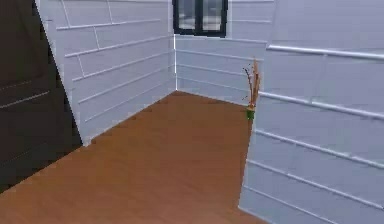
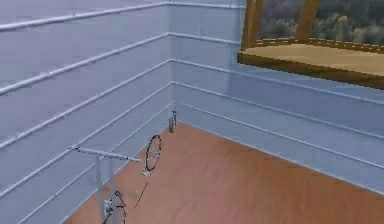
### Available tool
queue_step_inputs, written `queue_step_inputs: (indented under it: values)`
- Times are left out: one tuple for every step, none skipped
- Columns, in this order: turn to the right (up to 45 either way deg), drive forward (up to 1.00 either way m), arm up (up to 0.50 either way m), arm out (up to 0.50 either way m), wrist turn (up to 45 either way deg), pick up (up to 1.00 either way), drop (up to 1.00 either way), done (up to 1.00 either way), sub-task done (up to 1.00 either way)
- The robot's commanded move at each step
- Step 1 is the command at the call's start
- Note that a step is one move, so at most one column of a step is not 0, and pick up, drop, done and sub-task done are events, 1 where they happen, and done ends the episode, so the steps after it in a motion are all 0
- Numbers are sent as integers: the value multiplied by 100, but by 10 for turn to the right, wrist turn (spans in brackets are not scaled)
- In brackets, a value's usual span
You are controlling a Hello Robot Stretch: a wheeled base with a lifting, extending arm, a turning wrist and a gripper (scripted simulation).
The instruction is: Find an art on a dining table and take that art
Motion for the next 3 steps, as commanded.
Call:
queue_step_inputs:
  values:
    - [0, 35, 0, 0, 0, 0, 0, 0, 0]
    - [-450, 0, 0, 0, 0, 0, 0, 0, 0]
    - [-420, 0, 0, 0, 0, 0, 0, 0, 0]
